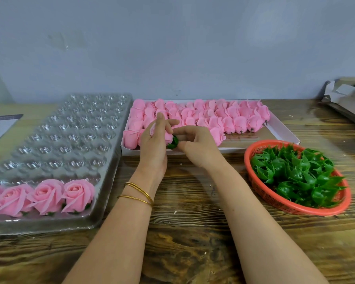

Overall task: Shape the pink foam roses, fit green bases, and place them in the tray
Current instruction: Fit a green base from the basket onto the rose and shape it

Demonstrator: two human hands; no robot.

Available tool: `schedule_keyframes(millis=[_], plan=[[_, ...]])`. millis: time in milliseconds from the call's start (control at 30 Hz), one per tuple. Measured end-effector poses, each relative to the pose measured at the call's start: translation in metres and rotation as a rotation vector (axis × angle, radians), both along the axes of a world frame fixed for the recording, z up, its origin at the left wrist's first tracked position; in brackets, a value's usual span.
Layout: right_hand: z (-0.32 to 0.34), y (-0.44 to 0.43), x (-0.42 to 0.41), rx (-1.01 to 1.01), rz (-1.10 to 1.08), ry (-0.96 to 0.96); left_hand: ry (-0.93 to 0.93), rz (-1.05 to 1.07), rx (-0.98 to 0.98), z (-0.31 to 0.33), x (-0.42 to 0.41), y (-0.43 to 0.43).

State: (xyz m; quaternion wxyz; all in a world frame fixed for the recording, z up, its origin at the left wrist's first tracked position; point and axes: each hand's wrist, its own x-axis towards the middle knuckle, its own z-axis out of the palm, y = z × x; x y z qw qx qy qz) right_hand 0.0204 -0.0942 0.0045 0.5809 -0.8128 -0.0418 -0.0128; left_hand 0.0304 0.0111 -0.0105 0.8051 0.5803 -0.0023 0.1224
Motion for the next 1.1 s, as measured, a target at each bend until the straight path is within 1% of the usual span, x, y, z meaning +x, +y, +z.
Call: schedule_keyframes(millis=[200, 400, 833, 1000, 1100], plan=[[-0.0017, 0.0002, 0.0011, 0.212, 0.002, 0.108, 0.002, -0.007, 0.018, -0.0006, 0.0006, 0.0015], [-0.0007, -0.0028, 0.0012, 0.369, 0.043, 0.180, 0.012, -0.015, 0.027, -0.0003, -0.0003, 0.0019], [-0.0008, -0.0037, -0.0002, 0.411, -0.006, 0.176, 0.011, -0.017, 0.058, 0.0002, -0.0002, 0.0018], [0.0030, -0.0046, -0.0003, 0.572, 0.033, 0.251, 0.016, -0.019, 0.034, 0.0018, -0.0010, 0.0017], [0.0032, -0.0047, -0.0009, 0.612, 0.054, 0.304, 0.022, -0.023, 0.021, 0.0028, -0.0027, 0.0010]])
